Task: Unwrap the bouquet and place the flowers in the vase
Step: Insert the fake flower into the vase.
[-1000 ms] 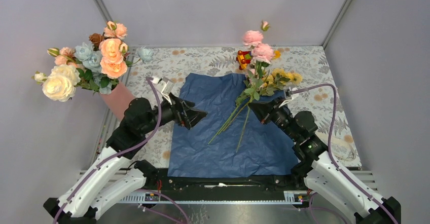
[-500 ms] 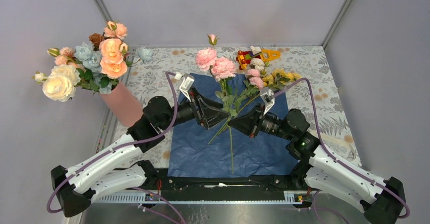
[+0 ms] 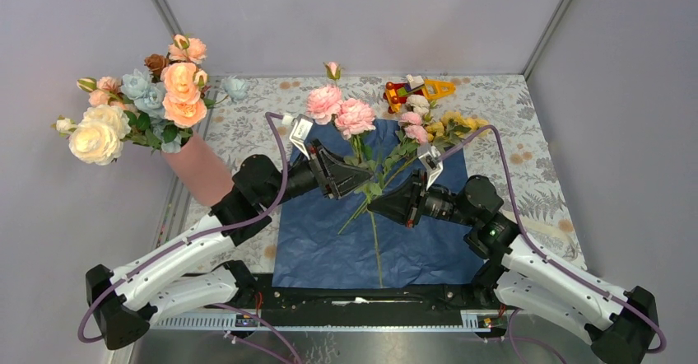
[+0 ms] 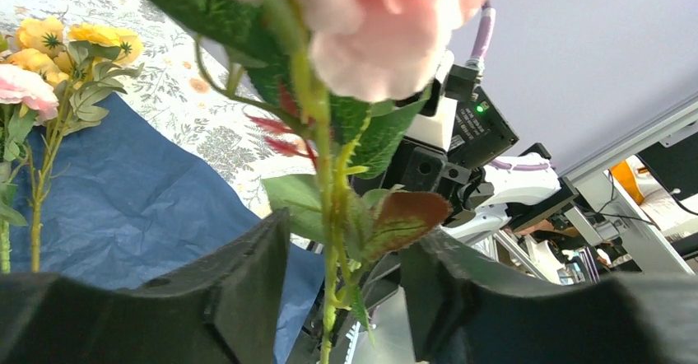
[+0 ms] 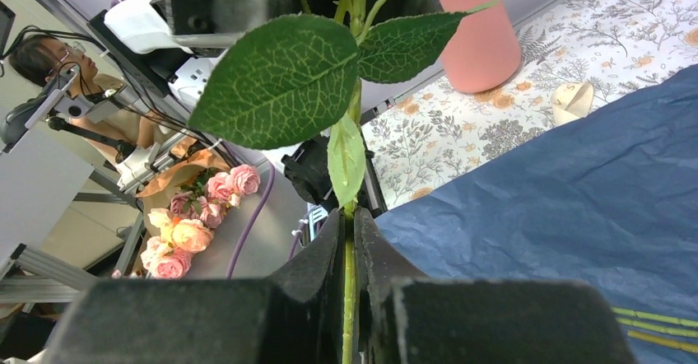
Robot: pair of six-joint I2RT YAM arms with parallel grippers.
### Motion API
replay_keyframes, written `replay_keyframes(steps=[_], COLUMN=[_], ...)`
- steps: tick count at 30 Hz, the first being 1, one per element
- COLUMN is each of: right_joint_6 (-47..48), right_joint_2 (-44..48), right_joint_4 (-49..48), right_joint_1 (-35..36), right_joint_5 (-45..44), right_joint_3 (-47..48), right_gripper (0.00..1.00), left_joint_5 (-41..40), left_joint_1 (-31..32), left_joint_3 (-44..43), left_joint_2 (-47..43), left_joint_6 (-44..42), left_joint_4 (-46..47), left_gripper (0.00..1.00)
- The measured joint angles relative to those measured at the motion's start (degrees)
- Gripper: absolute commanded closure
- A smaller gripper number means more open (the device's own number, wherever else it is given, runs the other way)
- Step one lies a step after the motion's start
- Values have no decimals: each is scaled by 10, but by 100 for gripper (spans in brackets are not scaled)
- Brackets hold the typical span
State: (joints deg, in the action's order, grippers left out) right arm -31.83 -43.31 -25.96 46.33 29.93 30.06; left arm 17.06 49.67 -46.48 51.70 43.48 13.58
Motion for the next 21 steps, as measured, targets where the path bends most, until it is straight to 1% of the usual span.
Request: replay_keyframes(steps=[2, 4, 5, 7, 9, 17, 18, 19, 21], right_joint_6=[0, 0, 0, 0, 0, 1, 1, 2, 3], right_joint_2=[0, 0, 0, -2, -4, -3, -3, -2, 2], right_joint_4=[0, 0, 0, 0, 1, 9, 9, 9, 13], right_joint_1=[1, 1, 1, 1, 1, 1, 1, 1, 1], right_joint_5=[2, 4, 6, 7, 6, -2, -4, -6, -11], right_joint_3=[3, 5, 6, 6, 6, 6, 6, 6, 6], right_gripper=[100, 100, 100, 100, 100, 100, 93, 82, 71], left_joint_5=[-4, -8, -9, -10, -11, -19, -21, -22, -25], left_joint_1=[0, 1, 1, 1, 2, 2, 2, 2, 2], left_joint_3=[0, 0, 0, 0, 0, 0, -1, -2, -6], left_joint_2=[1, 1, 1, 1, 1, 1, 1, 1, 1], left_joint_6=[1, 3, 3, 5, 3, -2, -4, -5, -12], left_joint_4=[0, 0, 0, 0, -3, -12, -13, -16, -23], left_gripper=[64, 76, 79, 91, 100, 100, 100, 100, 100])
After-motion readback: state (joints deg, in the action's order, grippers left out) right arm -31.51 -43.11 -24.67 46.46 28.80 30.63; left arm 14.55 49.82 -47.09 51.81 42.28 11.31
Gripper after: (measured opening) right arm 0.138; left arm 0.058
